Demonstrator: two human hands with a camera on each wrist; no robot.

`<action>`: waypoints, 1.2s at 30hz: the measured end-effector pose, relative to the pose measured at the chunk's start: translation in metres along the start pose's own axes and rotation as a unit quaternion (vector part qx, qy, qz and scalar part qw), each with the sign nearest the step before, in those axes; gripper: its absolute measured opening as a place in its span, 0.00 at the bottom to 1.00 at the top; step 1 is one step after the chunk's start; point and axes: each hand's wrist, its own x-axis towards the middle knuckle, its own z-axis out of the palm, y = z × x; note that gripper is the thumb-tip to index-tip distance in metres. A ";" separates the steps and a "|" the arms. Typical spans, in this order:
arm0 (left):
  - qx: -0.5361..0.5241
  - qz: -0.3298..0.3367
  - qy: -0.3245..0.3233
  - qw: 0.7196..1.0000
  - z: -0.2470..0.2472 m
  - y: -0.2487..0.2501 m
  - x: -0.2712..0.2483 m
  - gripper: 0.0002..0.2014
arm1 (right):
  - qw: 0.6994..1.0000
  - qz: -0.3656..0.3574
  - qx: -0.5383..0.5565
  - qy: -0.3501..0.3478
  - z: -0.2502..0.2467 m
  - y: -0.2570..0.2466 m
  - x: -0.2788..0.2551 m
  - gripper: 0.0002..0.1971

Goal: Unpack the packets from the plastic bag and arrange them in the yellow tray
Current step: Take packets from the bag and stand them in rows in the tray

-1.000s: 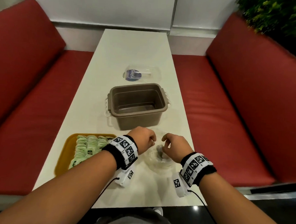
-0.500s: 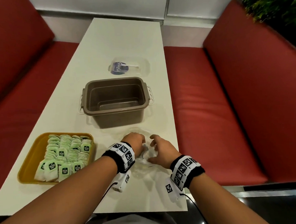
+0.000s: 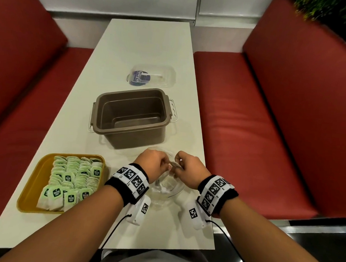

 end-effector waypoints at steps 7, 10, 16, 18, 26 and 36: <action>0.122 -0.028 -0.153 0.980 0.026 0.002 0.000 0.18 | 1.000 0.027 -0.017 0.002 0.001 -0.003 -0.002 0.11; 0.124 -0.018 -0.158 0.980 0.026 0.004 -0.002 0.12 | 1.000 0.022 -0.019 0.009 0.003 -0.001 -0.003 0.12; 0.044 0.010 -0.052 0.998 -0.002 -0.006 -0.005 0.05 | 0.999 -0.004 -0.033 0.018 0.004 -0.005 -0.008 0.10; 0.016 0.022 -0.006 1.000 -0.016 -0.011 -0.008 0.07 | 0.999 -0.009 -0.039 0.007 0.005 -0.011 -0.010 0.12; -0.079 0.037 0.024 0.996 -0.050 -0.028 -0.028 0.13 | 0.994 -0.091 -0.009 0.064 0.011 -0.048 -0.013 0.18; -0.171 0.044 0.143 0.974 -0.082 -0.057 -0.059 0.09 | 0.993 -0.086 0.044 0.066 0.035 -0.099 -0.003 0.08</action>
